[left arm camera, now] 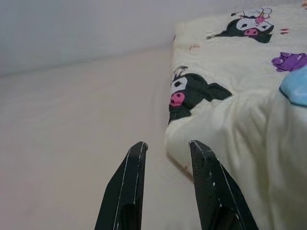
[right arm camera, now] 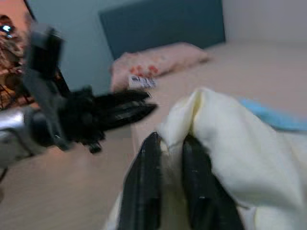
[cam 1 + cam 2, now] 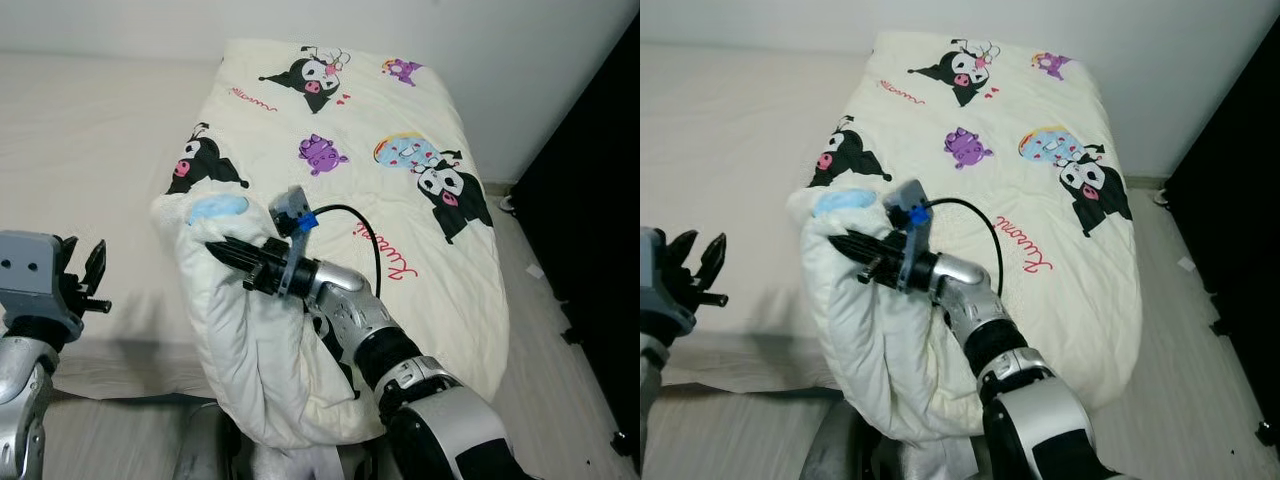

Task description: Clean up the room

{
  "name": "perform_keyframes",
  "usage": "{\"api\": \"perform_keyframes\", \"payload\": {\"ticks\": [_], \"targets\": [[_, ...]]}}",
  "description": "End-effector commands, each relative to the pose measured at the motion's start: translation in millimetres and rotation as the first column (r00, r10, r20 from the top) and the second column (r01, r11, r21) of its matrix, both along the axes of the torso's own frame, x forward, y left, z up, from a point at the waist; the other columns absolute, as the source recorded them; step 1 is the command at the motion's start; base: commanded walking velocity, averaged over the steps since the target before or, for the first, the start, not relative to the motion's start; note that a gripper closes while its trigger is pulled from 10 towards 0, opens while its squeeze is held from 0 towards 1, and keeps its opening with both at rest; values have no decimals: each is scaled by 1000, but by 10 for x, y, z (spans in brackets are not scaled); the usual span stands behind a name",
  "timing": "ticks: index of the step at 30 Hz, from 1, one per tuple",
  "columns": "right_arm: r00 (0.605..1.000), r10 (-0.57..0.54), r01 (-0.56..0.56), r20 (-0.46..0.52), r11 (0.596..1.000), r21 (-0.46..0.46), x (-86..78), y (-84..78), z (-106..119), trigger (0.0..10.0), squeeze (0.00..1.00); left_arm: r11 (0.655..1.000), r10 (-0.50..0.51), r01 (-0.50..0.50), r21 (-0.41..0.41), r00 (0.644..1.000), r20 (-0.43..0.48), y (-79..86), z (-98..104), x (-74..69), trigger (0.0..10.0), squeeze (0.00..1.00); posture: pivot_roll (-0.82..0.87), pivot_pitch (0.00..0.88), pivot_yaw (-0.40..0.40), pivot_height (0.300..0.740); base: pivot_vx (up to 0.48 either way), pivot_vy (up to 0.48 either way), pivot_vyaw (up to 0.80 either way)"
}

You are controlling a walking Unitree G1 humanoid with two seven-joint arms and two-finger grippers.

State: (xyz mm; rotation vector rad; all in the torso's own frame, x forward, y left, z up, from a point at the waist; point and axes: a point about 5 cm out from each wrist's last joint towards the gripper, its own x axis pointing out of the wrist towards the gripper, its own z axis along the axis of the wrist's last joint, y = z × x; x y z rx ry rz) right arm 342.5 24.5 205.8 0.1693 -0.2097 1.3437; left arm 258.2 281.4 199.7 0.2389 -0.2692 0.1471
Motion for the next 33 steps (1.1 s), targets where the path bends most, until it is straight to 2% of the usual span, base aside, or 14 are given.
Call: {"api": "perform_keyframes", "payload": {"ticks": [1, 3, 4, 10, 12, 15, 17, 18, 21, 29, 30, 31, 32, 33], "targets": [[988, 142, -137, -63, 987, 79, -341, 502, -107, 10000, 949, 999, 32, -31, 23, 999, -16, 72, -24, -1, 10000, 0, 132, 257, -46, 594, 0, 0, 0], [990, 133, -130, -53, 990, 58, -348, 507, -139, 10000, 949, 999, 38, -37, 26, 999, -12, 78, -16, 7, 10000, 0, 132, 257, -46, 594, 0, 0, 0], [989, 142, -141, -38, 989, 37, -368, 501, -175, 10000, 0, 998, 57, -57, 29, 998, -4, 103, -2, 18, 10000, 0, 132, 255, -44, 594, 0, 0, 0], [957, 282, -283, -67, 959, 5, -483, 472, -246, 10000, 0, 992, 120, -121, 38, 993, 20, 194, 42, 26, 10000, 0, 130, 252, -39, 594, 0, 0, 0], [868, 483, -489, -116, 872, -33, -686, 387, -316, 10000, 0, 984, 168, -170, 49, 985, 35, 271, 80, 41, 10000, 0, 130, 248, -36, 594, 0, 0, 0], [818, 560, -571, -134, 818, -73, -790, 339, -364, 10000, 0, 981, 185, -187, 55, 982, 40, 297, 93, 52, 10000, 0, 128, 245, -33, 594, 0, 0, 0], [763, 627, -645, -157, 755, -119, -896, 291, -414, 10000, 0, 979, 195, -197, 53, 980, 45, 318, 106, 66, 10000, 0, 127, 243, -29, 594, 0, 0, 0], [704, 685, -710, -187, 686, -159, -999, 244, -471, 10000, 0, 978, 197, -199, 54, 979, 49, 327, 119, 79, 10000, 0, 128, 242, -27, 594, 0, 0, 0], [665, 718, -746, -204, 631, -212, -1084, 213, -555, 10000, 0, 980, 189, -192, 58, 980, 55, 331, 138, 102, 10000, 0, 129, 240, -26, 594, 0, 0, 0], [771, 620, -637, -145, 758, -140, -909, 164, -414, 10000, 0, 990, 121, -123, 74, 992, 38, 244, 110, 155, 10000, 0, 130, 229, -30, 594, 0, 0, 0], [822, 557, -570, -120, 808, -149, -821, 109, -390, 10000, 0, 993, 89, -90, 81, 996, 20, 196, 80, 171, 10000, 0, 129, 224, -33, 594, 0, 0, 0], [822, 557, -570, -120, 808, -149, -821, 109, -390, 10000, 0, 993, 89, -90, 81, 996, 20, 196, 80, 171, 10000, 0, 129, 224, -33, 594, 0, 0, 0], [903, 418, -429, -98, 885, -182, -676, -3, -401, 10000, 0, 996, 41, -39, 86, 999, -25, 116, 2, 200, 10000, 0, 126, 211, -36, 594, 0, 0, 0], [903, 418, -429, -98, 885, -182, -676, -3, -401, 10000, 0, 996, 41, -39, 86, 999, -25, 116, 2, 200, 10000, 0, 126, 211, -36, 594, 0, 0, 0]]}}
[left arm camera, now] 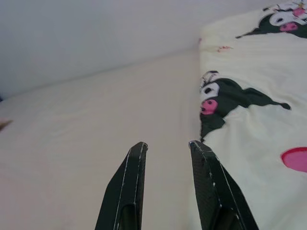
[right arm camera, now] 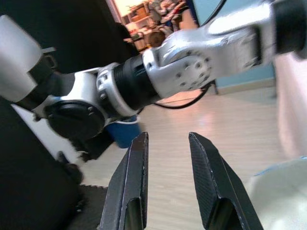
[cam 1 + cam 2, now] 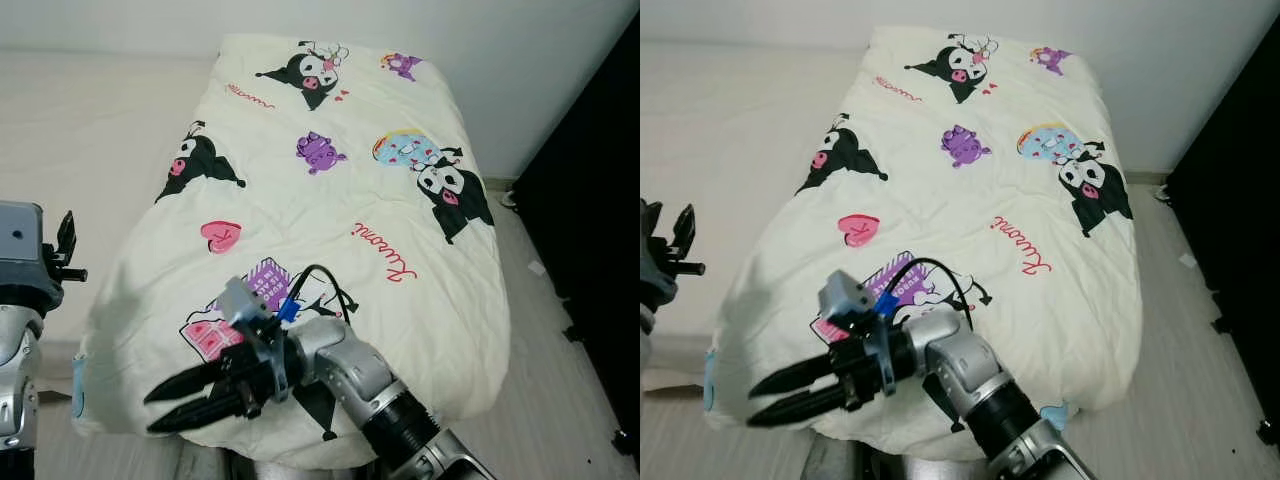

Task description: Clean up the room

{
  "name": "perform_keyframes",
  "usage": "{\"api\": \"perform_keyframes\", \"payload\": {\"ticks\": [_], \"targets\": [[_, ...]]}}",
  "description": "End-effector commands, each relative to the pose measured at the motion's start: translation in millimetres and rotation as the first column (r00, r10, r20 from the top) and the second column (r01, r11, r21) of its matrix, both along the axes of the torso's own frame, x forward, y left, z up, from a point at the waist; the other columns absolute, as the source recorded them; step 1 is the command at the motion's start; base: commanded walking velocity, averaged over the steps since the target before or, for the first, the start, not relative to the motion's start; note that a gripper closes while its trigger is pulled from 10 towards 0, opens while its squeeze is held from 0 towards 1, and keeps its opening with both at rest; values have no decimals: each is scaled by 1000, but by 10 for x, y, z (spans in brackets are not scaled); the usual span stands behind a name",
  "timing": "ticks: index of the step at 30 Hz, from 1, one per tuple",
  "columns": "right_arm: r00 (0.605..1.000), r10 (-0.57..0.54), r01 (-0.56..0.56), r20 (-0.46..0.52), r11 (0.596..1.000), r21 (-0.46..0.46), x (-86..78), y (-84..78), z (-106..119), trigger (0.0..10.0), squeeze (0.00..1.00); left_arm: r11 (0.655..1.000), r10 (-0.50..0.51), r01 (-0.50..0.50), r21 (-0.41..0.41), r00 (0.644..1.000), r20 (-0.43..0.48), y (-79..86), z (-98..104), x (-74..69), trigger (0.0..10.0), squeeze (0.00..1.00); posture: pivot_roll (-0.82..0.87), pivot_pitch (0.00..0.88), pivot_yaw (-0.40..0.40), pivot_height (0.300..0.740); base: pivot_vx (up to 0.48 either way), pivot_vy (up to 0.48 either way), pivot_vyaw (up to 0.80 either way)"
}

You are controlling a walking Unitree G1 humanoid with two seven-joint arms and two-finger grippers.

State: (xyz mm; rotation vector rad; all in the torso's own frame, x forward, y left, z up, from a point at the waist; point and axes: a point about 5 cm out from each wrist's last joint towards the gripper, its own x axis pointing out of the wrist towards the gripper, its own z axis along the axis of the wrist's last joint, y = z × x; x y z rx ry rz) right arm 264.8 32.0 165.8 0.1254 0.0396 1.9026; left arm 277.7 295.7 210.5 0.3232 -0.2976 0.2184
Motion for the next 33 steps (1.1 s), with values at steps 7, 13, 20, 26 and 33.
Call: {"api": "perform_keyframes", "payload": {"ticks": [7, 13, 20, 26, 33], "targets": [[521, -839, 850, 153, 526, -12, 733, -938, -208, 10000, 0, 982, -168, 146, -116, 961, -218, -473, -538, 92, 10000, 0, 101, 149, -42, 594, 0, 0, 0], [207, -974, 977, 95, 210, 25, 765, -1486, -248, 10000, 0, 980, -162, 127, -154, 956, -244, -656, -698, 110, 10000, 0, 84, 124, -42, 594, 0, 0, 0], [-56, -995, 997, 85, -52, 53, 493, -1912, -414, 10000, 0, 967, -117, 53, -250, 961, -250, -828, -884, 113, 10000, 0, 63, 93, -34, 594, 0, 0, 0], [-112, -992, 994, 50, -112, 7, 304, -1983, -620, 10000, 0, 963, -143, 82, -256, 963, -230, -980, -923, 92, 10000, 0, 52, 75, -32, 599, 0, 0, 0], [-216, -976, 975, 44, -218, -51, 239, -1999, -838, 10000, 0, 964, -177, 119, -237, 954, -241, -1091, -949, 64, 10000, 0, 51, 66, -40, 614, 0, 0, 0]]}}
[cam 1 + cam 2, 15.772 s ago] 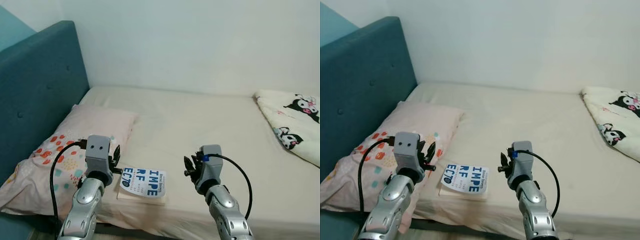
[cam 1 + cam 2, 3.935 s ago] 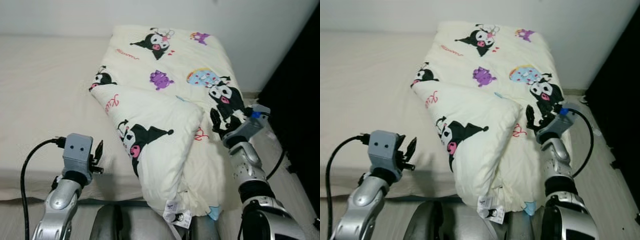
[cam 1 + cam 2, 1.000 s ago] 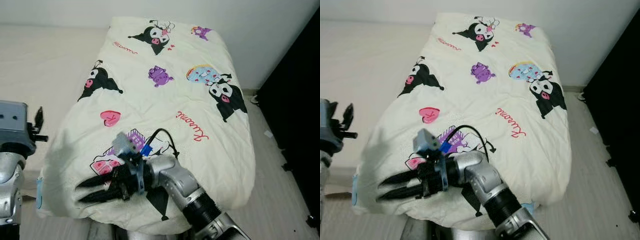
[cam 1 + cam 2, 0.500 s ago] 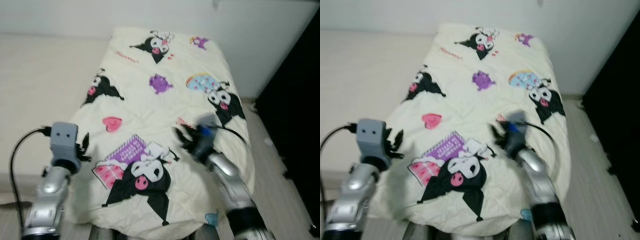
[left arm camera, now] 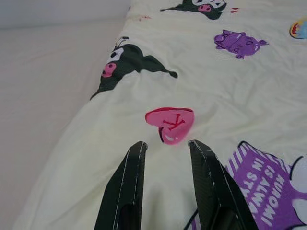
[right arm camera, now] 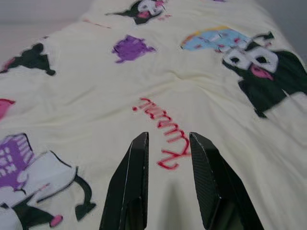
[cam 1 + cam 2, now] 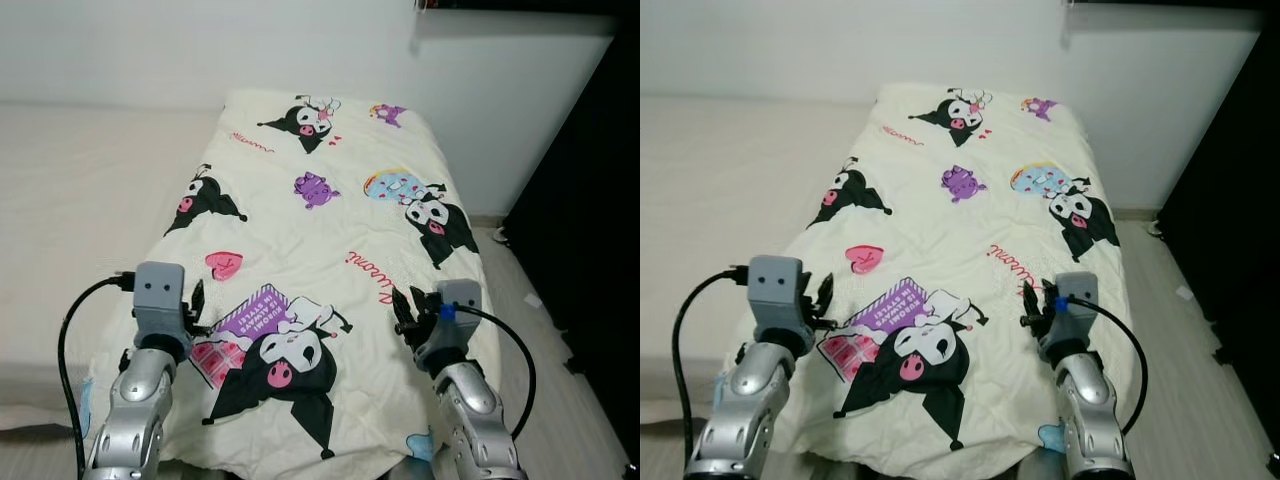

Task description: Clean up the room

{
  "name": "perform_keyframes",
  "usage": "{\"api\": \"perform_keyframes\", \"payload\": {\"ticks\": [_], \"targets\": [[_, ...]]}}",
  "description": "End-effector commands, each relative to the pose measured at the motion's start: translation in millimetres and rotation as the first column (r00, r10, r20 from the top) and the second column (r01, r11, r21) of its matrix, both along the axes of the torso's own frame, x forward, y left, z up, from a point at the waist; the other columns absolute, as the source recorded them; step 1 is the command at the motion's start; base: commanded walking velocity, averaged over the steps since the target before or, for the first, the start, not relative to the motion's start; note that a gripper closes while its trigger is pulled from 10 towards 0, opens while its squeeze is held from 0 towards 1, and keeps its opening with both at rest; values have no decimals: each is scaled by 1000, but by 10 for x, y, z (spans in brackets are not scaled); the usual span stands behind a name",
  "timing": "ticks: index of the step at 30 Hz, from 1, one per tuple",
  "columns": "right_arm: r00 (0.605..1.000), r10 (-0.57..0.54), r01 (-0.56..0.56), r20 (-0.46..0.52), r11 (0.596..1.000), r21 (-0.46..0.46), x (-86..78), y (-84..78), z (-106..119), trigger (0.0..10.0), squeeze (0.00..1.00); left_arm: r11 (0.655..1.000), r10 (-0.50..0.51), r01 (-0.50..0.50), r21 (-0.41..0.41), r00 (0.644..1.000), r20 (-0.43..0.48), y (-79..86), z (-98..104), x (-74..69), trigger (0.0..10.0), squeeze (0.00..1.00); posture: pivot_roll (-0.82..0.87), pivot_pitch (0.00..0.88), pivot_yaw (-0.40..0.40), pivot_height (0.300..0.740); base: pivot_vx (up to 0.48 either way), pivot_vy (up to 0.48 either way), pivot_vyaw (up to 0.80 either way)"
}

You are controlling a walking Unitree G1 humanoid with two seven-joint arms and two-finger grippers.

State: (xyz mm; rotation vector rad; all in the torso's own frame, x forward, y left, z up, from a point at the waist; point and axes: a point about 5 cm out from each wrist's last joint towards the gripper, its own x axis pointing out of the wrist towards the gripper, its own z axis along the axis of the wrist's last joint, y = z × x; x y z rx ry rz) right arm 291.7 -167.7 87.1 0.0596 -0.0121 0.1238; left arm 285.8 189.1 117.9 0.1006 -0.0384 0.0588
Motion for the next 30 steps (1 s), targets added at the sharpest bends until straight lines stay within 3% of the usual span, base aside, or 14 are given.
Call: {"api": "perform_keyframes", "payload": {"ticks": [1, 7, 30], "targets": [[1000, -20, 20, -19, 1000, 14, -24, 17, -75, 10000, 0, 1000, -7, 7, 7, 1000, -17, -56, -53, -30, 10000, 0, 53, 59, -44, 619, 0, 0, 0], [999, -28, 28, -30, 999, 19, -5, 50, -67, 10000, 0, 999, -43, 43, 10, 998, -41, -146, -116, -77, 10000, 0, 56, 49, -55, 639, 0, 0, 0], [1000, -3, 3, -6, 1000, 20, 7, 122, -28, 10000, 0, 999, -35, 35, 23, 999, -6, -136, -86, -105, 10000, 0, 61, 62, -60, 724, 0, 0, 0]]}}
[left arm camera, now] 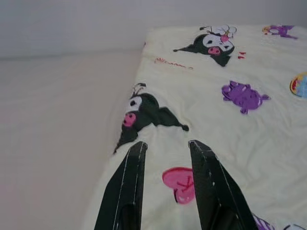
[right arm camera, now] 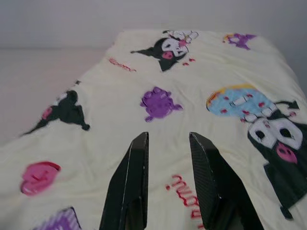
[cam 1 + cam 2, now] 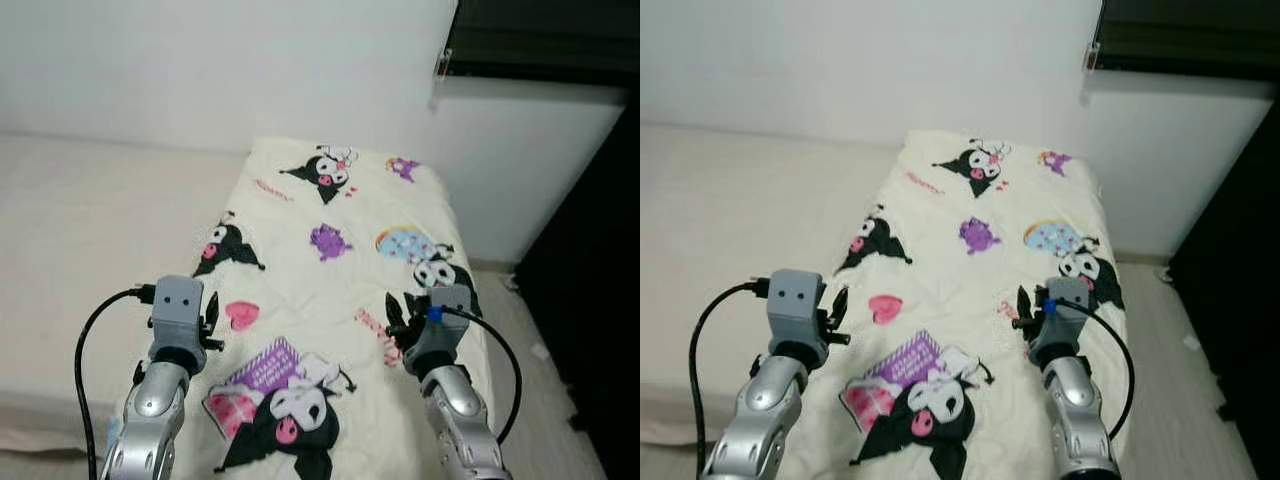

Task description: Clean up the room

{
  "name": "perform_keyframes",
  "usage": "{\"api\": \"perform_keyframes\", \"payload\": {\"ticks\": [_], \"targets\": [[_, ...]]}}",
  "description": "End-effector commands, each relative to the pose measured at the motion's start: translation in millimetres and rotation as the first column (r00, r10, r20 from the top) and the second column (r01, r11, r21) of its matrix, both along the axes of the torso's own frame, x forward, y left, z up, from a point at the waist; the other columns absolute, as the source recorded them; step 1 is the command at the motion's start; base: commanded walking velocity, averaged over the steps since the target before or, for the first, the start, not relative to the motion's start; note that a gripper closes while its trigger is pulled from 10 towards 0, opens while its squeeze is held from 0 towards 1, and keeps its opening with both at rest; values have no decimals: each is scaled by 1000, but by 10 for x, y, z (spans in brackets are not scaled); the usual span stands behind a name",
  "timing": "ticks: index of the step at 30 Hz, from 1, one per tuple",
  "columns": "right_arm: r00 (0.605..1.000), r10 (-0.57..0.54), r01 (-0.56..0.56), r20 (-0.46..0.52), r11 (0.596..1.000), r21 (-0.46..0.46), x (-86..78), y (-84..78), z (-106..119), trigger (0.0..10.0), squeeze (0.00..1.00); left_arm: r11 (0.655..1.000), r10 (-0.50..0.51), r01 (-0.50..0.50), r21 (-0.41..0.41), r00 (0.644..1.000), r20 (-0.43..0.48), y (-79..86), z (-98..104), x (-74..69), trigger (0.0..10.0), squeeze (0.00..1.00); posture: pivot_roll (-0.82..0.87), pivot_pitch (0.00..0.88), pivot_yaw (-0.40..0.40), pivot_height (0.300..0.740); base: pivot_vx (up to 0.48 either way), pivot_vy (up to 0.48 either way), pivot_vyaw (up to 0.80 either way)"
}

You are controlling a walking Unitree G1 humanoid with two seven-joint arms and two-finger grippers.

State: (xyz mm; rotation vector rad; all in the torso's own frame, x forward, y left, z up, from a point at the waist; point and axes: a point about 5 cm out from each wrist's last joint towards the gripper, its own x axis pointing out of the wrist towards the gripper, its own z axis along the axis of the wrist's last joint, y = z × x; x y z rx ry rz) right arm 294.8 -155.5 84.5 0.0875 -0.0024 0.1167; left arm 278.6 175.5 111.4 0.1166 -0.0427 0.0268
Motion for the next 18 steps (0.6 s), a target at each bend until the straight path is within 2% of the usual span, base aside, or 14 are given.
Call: {"api": "perform_keyframes", "payload": {"ticks": [1, 4, 12, 15, 18], "targets": [[1000, 3, -3, 5, 1000, -7, -24, 0, -2, 10000, 0, 1000, -3, 3, 7, 1000, -8, 0, -22, -33, 10000, 0, 61, 62, -60, 724, 0, 0, 0], [1000, 5, -5, 2, 1000, -6, -48, 13, -16, 10000, 0, 1000, -5, 5, 5, 1000, -13, -6, -38, -58, 10000, 0, 62, 62, -60, 739, 0, 0, 0], [1000, 6, -6, -2, 1000, 2, -58, 35, -24, 10000, 0, 1000, -2, 3, 12, 1000, -21, 20, -54, -71, 10000, 0, 61, 61, -58, 740, 0, 0, 0], [1000, 7, -6, -18, 999, 52, -54, 57, -47, 10000, 0, 1000, -5, 5, 20, 1000, -27, 66, -59, -71, 10000, 0, 60, 62, -53, 740, 0, 0, 0], [998, 18, -16, -54, 999, 35, -57, 78, -108, 10000, 0, 1000, 11, -10, 15, 999, -51, 75, -109, -82, 10000, 0, 61, 62, -51, 740, 0, 0, 0]]}}
